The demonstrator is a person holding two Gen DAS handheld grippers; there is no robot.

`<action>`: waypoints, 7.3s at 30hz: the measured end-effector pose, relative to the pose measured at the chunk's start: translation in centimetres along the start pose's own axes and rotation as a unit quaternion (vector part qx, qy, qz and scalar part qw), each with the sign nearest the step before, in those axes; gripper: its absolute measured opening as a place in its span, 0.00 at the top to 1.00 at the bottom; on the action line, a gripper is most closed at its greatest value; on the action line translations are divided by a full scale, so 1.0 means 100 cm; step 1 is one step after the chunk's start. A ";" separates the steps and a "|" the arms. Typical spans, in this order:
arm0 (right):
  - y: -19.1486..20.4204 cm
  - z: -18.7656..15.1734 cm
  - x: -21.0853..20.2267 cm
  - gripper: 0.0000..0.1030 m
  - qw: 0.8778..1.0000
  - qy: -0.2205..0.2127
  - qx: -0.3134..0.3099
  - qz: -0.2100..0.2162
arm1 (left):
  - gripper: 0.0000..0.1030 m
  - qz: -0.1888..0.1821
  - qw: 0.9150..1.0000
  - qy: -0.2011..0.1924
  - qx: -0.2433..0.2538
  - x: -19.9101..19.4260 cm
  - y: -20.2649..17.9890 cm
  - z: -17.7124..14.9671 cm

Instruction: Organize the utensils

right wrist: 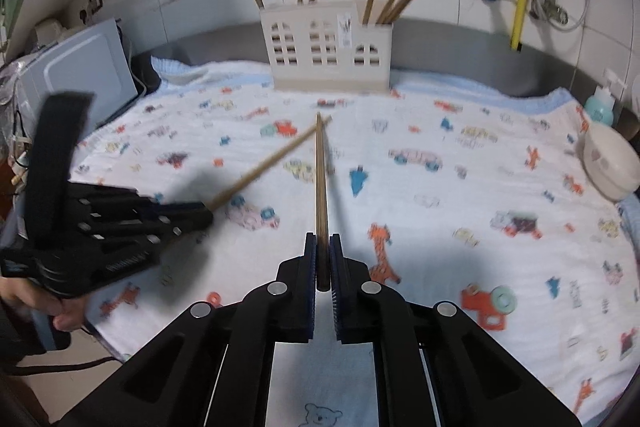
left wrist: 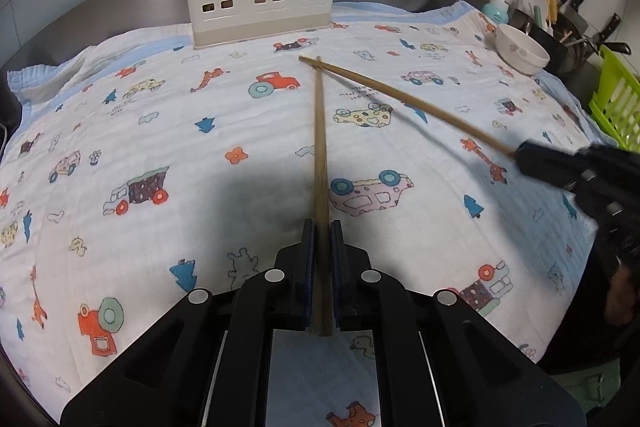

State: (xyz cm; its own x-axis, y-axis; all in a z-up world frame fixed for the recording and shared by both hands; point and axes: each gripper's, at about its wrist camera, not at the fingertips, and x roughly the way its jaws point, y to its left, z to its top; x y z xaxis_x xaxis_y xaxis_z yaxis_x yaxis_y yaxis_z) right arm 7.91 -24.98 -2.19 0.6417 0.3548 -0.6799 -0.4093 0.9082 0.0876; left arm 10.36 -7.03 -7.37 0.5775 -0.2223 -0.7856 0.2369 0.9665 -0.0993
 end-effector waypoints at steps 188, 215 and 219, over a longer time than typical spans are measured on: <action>0.007 0.061 -0.025 0.13 0.999 -0.038 0.014 -0.023 | 0.05 0.131 0.981 -0.135 -0.034 -0.121 0.045 0.039; 0.008 0.055 -0.015 0.12 0.999 -0.025 0.014 -0.019 | 0.05 0.117 0.985 -0.118 -0.040 -0.104 0.042 0.026; 0.009 0.053 -0.014 0.12 0.999 -0.023 0.013 -0.019 | 0.05 0.110 0.986 -0.121 -0.042 -0.104 0.040 0.024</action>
State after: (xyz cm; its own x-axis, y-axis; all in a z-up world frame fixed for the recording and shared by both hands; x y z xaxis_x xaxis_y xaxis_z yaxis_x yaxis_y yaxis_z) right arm 10.10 -23.52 2.77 0.6863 0.3287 -0.6488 -0.3668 0.9267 0.0815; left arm 7.17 -1.13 1.84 0.7793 -0.0213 -0.6263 0.0260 0.9997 -0.0017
